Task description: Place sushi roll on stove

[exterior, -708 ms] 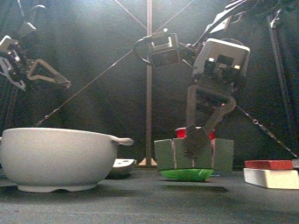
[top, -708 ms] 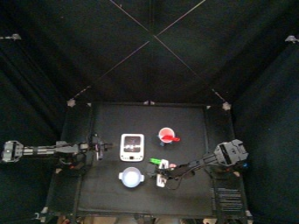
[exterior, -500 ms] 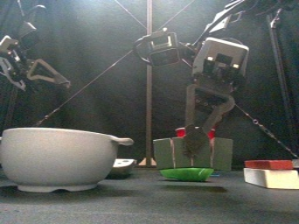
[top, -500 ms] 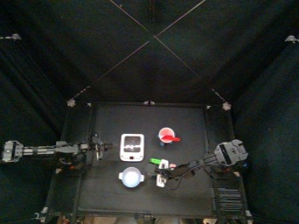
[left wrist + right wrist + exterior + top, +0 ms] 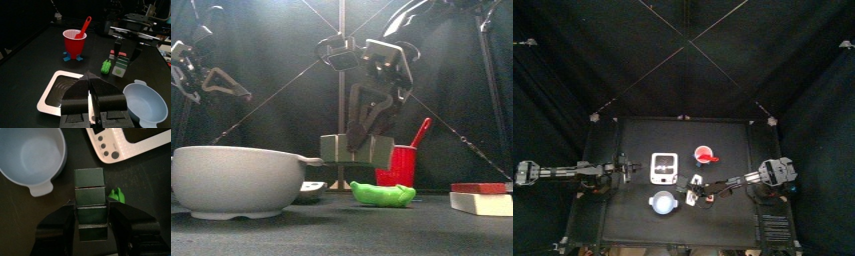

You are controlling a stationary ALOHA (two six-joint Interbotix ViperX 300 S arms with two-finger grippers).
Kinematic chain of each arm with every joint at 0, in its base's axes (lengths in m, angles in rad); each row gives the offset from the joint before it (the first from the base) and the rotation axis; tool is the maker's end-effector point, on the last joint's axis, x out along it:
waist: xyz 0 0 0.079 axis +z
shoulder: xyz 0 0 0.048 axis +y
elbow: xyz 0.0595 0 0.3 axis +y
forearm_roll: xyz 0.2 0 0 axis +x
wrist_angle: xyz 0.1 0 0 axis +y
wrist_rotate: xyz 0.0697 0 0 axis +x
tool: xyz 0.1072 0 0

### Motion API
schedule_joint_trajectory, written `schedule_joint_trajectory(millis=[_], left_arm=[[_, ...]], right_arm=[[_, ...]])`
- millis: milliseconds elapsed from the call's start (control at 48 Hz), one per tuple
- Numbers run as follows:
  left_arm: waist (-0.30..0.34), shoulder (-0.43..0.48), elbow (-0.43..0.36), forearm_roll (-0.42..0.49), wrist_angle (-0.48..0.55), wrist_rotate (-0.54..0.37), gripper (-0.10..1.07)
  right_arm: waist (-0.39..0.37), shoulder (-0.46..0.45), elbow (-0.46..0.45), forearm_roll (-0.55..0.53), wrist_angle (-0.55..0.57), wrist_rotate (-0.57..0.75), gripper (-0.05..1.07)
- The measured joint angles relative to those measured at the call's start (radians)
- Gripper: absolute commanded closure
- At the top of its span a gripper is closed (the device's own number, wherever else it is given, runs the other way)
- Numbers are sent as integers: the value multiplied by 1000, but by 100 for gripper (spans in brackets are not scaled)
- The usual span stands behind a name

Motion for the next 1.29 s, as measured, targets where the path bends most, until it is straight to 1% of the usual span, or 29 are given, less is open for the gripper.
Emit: schedule_joint_trajectory(millis=[83, 188, 250, 375, 479, 583, 729, 833, 979, 1125, 1292], left_arm=[[0, 0, 0, 0, 0, 0, 65], [-2, 0, -2, 0, 0, 0, 65], [-2, 2, -2, 0, 0, -2, 65], [0, 2, 0, 0, 0, -2, 65], [0, 2, -2, 0, 0, -2, 65], [0, 0, 0, 0, 0, 0, 65], [-2, 2, 0, 0, 0, 0, 65], [0, 2, -2, 0, 0, -2, 65], [0, 2, 6, 0, 0, 0, 65], [0, 2, 6, 0, 0, 0, 65], [0, 0, 6, 0, 0, -2, 65]], right_arm=[[-25, -3, -14, 26, 2, 23, 50], [-61, -11, -32, 48, 15, 84, 50], [-81, -11, -43, 48, 40, 132, 50], [-98, -11, -77, 21, 106, 213, 50], [-100, -11, -115, -21, 173, 279, 50], [-106, -11, -155, -69, 206, 365, 50], [-115, 11, -206, -198, 213, 568, 50], [-126, 25, -209, -282, 222, 701, 50], [-150, 52, -206, -307, 206, 867, 50], [-173, 97, -202, -331, 143, 1028, 50], [-198, 130, -202, -364, 44, 1124, 50]])
